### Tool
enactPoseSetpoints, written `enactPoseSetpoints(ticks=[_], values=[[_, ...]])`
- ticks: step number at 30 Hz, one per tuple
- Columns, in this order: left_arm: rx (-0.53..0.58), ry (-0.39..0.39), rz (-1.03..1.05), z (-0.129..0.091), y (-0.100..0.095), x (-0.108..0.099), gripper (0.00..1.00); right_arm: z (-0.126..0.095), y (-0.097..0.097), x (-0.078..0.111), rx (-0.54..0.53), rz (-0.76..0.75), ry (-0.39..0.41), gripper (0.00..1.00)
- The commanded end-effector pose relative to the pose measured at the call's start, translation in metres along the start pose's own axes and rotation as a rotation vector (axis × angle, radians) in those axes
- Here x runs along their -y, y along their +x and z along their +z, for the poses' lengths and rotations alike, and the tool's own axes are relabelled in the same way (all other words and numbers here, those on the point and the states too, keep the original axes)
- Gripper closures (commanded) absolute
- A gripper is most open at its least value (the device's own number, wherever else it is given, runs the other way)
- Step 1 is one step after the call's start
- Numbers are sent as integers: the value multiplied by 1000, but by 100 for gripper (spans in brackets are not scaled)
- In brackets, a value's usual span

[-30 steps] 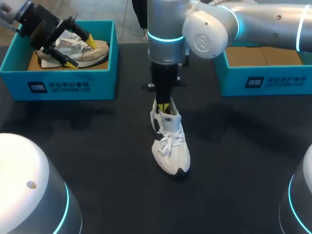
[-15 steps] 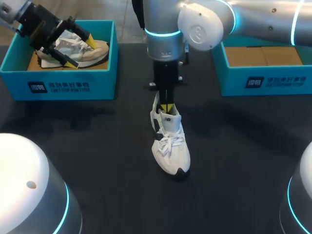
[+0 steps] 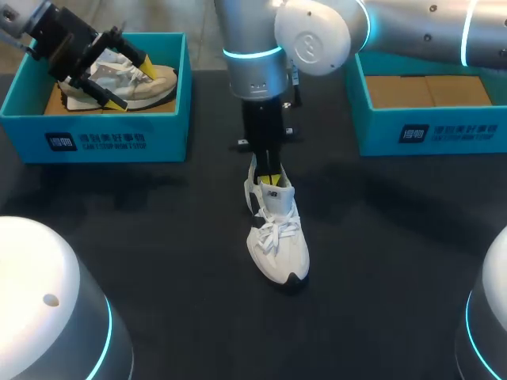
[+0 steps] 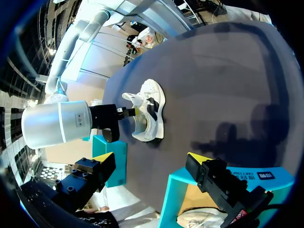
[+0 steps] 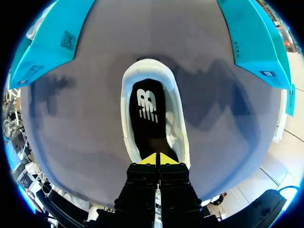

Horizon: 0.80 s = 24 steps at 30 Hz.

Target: Take the shoe out of the shoebox, open the shoe tongue, remove and reinsert the insole, then place the shoe into the shoebox

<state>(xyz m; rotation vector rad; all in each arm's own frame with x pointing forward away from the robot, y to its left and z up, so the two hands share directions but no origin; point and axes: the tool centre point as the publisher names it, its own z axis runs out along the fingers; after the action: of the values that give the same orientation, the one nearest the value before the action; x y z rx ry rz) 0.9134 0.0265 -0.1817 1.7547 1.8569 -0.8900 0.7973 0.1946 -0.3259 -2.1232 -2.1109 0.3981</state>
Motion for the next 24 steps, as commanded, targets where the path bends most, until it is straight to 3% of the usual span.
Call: enactPoseSetpoints(ticks=[1, 12, 15, 17, 22, 24], values=[[-3, -1, 1, 0, 0, 0, 0, 2, 0, 1, -8, 6, -8, 100], [-3, -1, 1, 0, 0, 0, 0, 15, -3, -10, -32, 39, -11, 98], [-3, -1, 1, 0, 0, 0, 0, 17, -5, -10, -38, 43, -3, 67], [-3, -1, 1, 0, 0, 0, 0, 18, -5, -10, -41, 45, 2, 55], [-3, -1, 1, 0, 0, 0, 0, 17, -5, -9, -43, 45, 3, 53], [-3, -1, 1, 0, 0, 0, 0, 17, -5, -9, -42, 45, 4, 39]])
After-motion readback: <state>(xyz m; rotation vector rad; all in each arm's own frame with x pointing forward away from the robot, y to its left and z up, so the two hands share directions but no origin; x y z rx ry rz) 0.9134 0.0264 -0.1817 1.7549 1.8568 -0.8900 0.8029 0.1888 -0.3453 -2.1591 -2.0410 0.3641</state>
